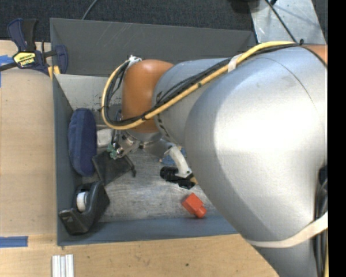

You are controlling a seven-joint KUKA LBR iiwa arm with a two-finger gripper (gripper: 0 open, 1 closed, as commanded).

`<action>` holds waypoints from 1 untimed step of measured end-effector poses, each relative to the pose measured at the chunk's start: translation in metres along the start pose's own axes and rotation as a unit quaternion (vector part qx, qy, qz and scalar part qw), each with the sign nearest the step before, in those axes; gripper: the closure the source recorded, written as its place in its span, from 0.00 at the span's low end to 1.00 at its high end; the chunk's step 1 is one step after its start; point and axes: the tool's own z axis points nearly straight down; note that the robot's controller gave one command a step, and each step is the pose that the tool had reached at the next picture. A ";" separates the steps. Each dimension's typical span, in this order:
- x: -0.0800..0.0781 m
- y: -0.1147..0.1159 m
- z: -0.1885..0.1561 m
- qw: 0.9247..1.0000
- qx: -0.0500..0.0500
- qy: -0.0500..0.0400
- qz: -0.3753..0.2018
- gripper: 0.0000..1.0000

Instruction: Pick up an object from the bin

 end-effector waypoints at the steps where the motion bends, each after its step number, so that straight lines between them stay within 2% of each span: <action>1: 0.000 0.001 -0.010 1.000 0.004 0.003 -0.001 1.00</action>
Offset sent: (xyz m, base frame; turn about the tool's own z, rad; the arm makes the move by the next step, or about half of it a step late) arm 0.0002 0.0000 0.0086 -0.0001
